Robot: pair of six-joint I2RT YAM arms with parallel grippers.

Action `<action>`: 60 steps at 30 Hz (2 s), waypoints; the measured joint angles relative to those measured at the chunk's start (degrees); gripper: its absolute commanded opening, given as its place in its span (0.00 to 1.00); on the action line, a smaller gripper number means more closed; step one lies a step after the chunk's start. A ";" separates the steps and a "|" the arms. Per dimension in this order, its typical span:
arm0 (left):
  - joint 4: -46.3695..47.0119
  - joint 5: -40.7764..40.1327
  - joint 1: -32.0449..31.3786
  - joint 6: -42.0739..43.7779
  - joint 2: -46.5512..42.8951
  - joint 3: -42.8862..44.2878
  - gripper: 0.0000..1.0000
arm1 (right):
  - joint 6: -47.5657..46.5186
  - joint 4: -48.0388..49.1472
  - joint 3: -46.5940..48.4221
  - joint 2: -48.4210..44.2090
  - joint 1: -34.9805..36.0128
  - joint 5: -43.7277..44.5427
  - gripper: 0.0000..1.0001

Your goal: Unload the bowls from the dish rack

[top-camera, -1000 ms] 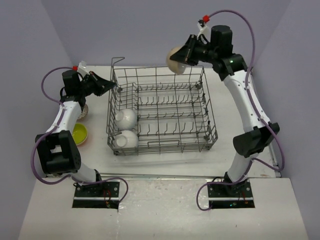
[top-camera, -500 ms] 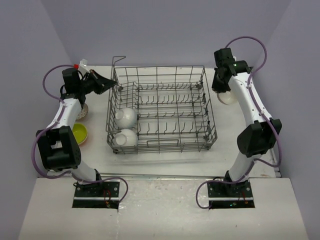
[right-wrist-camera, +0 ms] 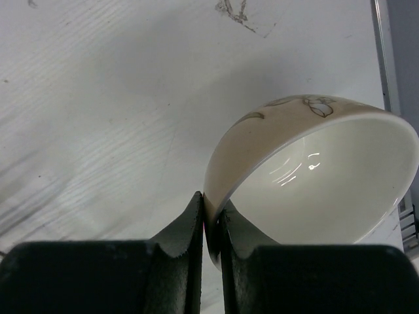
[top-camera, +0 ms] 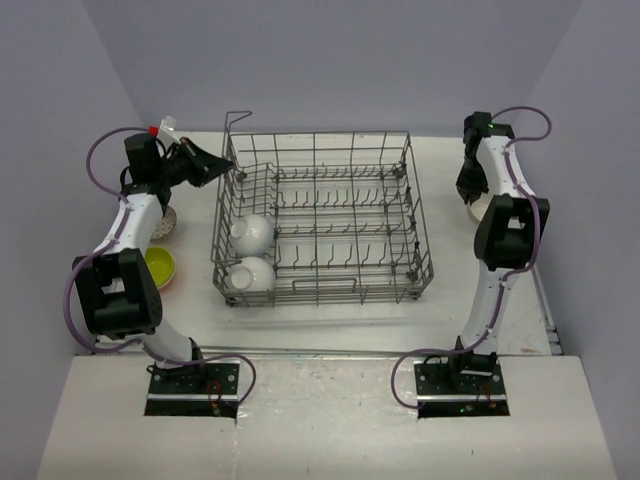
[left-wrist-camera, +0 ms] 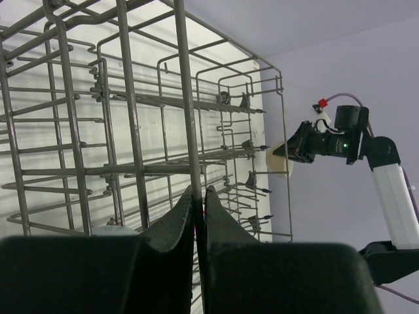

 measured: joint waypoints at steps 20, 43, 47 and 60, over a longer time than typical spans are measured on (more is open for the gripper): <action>0.09 -0.11 -0.02 0.20 0.39 0.46 0.00 | 0.02 -0.09 1.01 7.02 0.44 -0.17 0.15; 0.09 -0.17 -0.07 0.42 0.39 0.46 0.00 | 0.66 2.21 7.34 -12.41 7.13 -10.86 0.61; 0.04 -0.31 -0.07 0.44 0.39 0.48 0.00 | 6.29 12.83 6.32 -23.63 18.29 -34.07 0.60; -0.13 -1.25 -0.20 0.46 -0.20 0.20 0.00 | 33.20 53.44 -28.46 -22.75 37.05 -56.87 0.51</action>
